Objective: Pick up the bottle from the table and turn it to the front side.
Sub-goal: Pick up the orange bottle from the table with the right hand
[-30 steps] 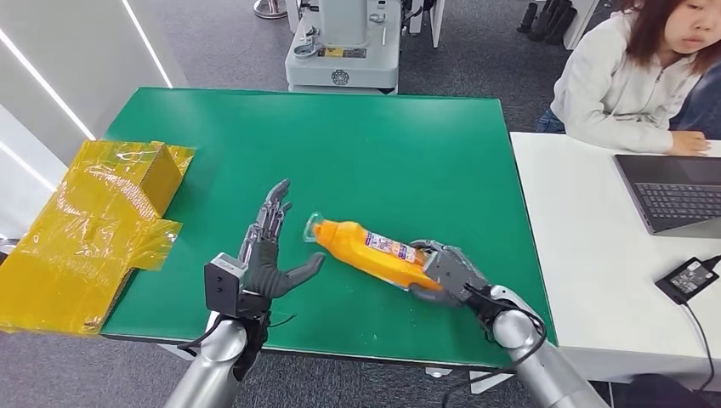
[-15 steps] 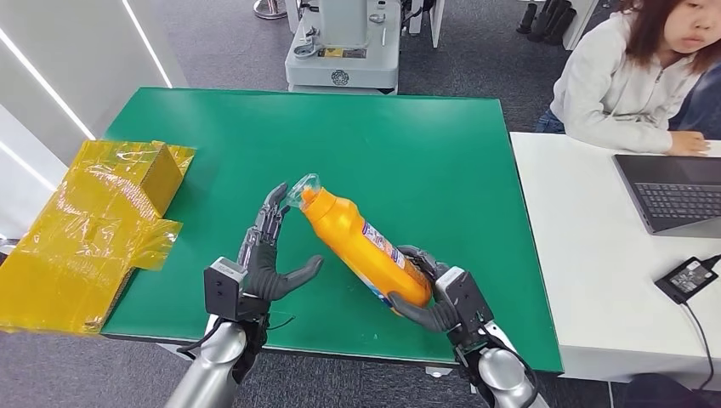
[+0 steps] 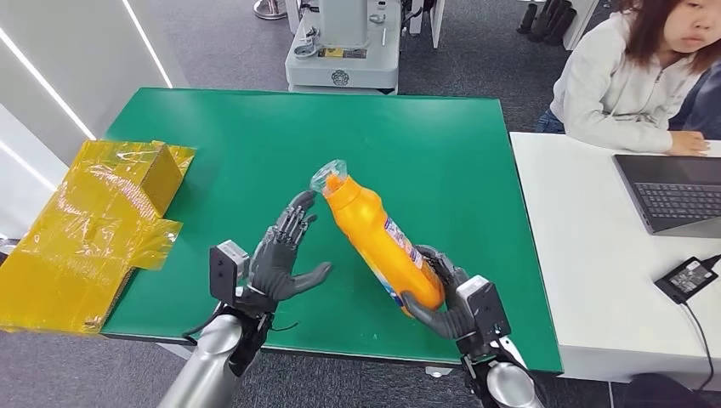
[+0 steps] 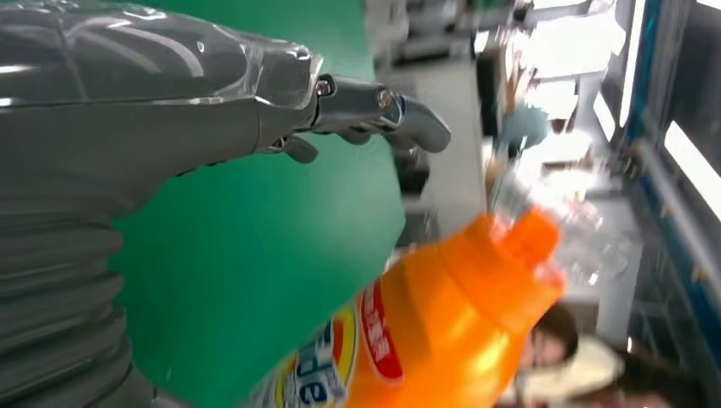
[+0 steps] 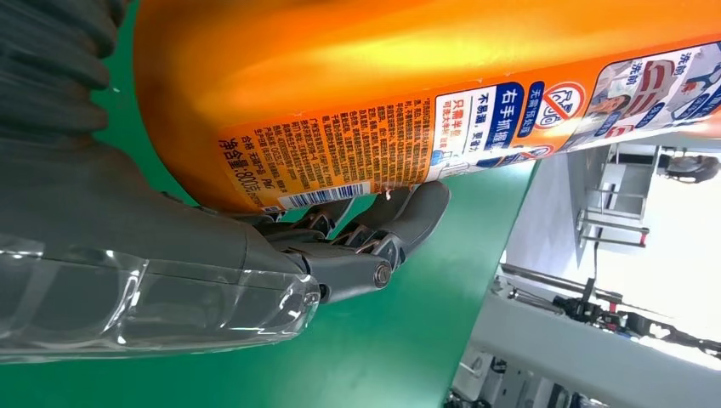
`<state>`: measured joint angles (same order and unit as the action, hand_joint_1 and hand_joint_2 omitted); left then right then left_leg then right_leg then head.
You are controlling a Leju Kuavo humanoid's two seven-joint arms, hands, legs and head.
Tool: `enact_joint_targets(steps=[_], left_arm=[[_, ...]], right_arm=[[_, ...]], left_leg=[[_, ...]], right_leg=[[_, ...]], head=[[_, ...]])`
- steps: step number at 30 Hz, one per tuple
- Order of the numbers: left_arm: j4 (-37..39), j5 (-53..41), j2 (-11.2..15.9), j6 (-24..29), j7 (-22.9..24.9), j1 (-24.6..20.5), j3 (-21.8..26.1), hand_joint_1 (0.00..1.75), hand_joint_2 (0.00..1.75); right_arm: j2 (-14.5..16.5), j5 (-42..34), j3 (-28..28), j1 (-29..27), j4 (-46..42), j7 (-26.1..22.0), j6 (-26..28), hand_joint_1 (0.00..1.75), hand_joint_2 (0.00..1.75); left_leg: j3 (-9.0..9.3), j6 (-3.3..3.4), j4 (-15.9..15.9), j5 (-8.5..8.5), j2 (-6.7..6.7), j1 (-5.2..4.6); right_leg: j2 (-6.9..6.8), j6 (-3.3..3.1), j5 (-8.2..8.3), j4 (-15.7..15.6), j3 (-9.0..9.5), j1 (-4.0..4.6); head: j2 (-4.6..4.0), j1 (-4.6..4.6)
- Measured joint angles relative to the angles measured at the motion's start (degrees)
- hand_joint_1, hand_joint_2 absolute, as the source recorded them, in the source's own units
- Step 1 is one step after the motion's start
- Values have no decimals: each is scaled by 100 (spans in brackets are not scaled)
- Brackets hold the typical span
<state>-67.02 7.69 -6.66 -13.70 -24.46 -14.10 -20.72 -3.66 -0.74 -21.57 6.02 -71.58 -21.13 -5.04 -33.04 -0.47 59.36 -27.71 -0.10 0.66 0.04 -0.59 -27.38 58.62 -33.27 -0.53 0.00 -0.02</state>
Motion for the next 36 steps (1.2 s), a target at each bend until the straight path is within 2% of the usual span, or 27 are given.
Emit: enact_joint_targets(steps=[6, 9, 18, 31, 36], left_arm=[[381, 821, 177, -1330, 737, -518, -25, 0, 175], [648, 1288, 232, -1707, 973, -842, -117, 0, 175], [1275, 1599, 194, -1717, 1198, -1438, -478, 0, 175], [2109, 1436, 64, -1458, 1333, -1899, -872, 0, 175], [2176, 1506, 58, -1439, 1431, -1932, -892, 0, 175]], right_arm=[[107, 380, 38, 30, -1, 12, -30, 175, 175], [167, 508, 37, 124, 15, 24, -36, 175, 175], [262, 781, 22, 202, 51, 98, 177, 175, 175], [436, 1203, -13, 187, 40, 301, 292, 175, 175], [449, 1269, -7, 199, 74, 319, 298, 175, 175]], left_leg=[[1, 0, 0, 7, 0, 0], [1, 1, 1, 9, -1, 0], [-1, 3, 2, 8, -1, -1], [-1, 2, 1, 9, 1, 0], [-1, 2, 1, 9, 2, -1]], right_leg=[[0, -4, 4, 3, 0, 0], [0, -4, 5, 4, 0, 0], [-1, -2, 6, 2, 0, 0], [1, -3, 6, 4, -2, 0], [2, -3, 6, 4, -3, 0]], head=[[0, -1], [0, -1], [0, 1], [0, 0], [0, -2]])
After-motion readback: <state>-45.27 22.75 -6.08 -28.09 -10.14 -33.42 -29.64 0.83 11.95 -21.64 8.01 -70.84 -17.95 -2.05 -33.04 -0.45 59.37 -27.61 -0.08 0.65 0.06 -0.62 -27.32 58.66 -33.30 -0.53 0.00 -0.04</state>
